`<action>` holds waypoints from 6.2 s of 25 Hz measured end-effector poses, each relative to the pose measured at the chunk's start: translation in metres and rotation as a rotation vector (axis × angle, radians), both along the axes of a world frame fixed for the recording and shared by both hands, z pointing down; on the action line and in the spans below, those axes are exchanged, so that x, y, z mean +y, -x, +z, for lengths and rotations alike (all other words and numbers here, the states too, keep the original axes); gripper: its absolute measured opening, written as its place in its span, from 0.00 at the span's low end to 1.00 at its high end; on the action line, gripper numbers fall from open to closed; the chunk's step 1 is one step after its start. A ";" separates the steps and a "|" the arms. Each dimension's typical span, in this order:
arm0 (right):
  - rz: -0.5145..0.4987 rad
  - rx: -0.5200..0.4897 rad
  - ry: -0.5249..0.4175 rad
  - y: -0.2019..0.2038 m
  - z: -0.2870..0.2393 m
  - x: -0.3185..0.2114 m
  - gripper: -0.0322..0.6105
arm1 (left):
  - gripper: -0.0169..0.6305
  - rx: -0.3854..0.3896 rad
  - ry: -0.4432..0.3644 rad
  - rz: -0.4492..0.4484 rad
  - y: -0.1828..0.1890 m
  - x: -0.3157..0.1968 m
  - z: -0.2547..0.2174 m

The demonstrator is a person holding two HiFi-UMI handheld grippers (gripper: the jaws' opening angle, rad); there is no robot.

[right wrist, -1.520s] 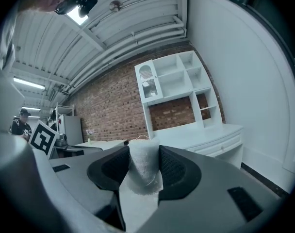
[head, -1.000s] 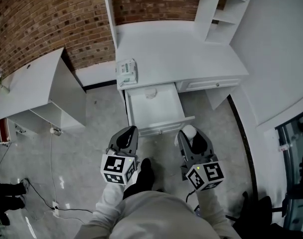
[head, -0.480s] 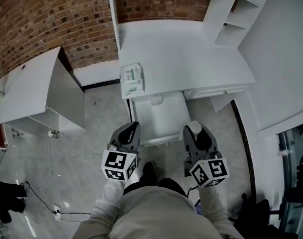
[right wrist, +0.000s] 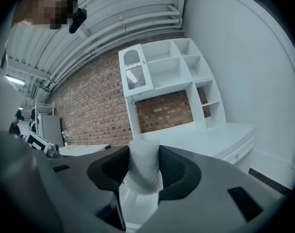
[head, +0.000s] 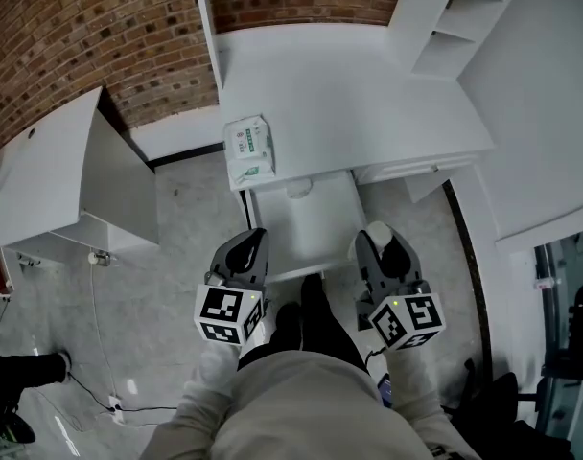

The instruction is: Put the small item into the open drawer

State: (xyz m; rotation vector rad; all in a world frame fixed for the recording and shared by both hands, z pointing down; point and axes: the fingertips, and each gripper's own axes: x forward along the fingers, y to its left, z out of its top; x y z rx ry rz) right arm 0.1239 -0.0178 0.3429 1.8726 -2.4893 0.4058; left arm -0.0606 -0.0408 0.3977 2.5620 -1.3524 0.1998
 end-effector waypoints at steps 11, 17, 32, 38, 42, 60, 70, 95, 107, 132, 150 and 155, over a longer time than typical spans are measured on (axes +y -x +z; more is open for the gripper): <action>-0.030 -0.012 0.002 -0.007 0.004 -0.052 0.36 | 0.06 -0.022 0.042 -0.025 -0.003 -0.040 0.009; -0.046 -0.010 0.023 -0.014 0.011 -0.085 0.36 | 0.06 -0.018 0.071 -0.058 -0.006 -0.063 0.017; -0.224 0.046 0.167 0.005 0.070 -0.155 0.36 | 0.06 -0.038 0.124 -0.154 0.000 -0.109 0.037; -0.338 0.130 0.266 0.022 0.116 -0.164 0.36 | 0.06 -0.039 0.159 -0.206 0.007 -0.114 0.046; -0.416 0.179 0.340 0.034 0.150 -0.167 0.36 | 0.06 -0.045 0.167 -0.243 0.013 -0.116 0.051; -0.729 0.438 0.635 0.066 0.293 -0.147 0.36 | 0.06 -0.070 0.262 -0.379 0.032 -0.100 0.078; -0.827 0.566 0.713 0.084 0.346 -0.135 0.36 | 0.06 -0.074 0.295 -0.428 0.036 -0.088 0.086; -0.900 0.790 0.826 0.080 0.409 -0.126 0.36 | 0.06 -0.101 0.360 -0.464 0.040 -0.075 0.102; -0.886 0.807 0.823 0.081 0.417 -0.126 0.36 | 0.06 -0.106 0.373 -0.485 0.045 -0.073 0.108; -0.790 0.636 0.710 0.094 0.352 -0.142 0.36 | 0.06 -0.089 0.350 -0.407 0.029 -0.078 0.106; -0.554 0.287 0.401 0.093 0.188 -0.170 0.27 | 0.06 -0.063 0.248 -0.300 0.018 -0.086 0.083; -0.461 0.215 0.305 0.073 0.139 -0.173 0.23 | 0.06 -0.069 0.222 -0.259 0.013 -0.089 0.078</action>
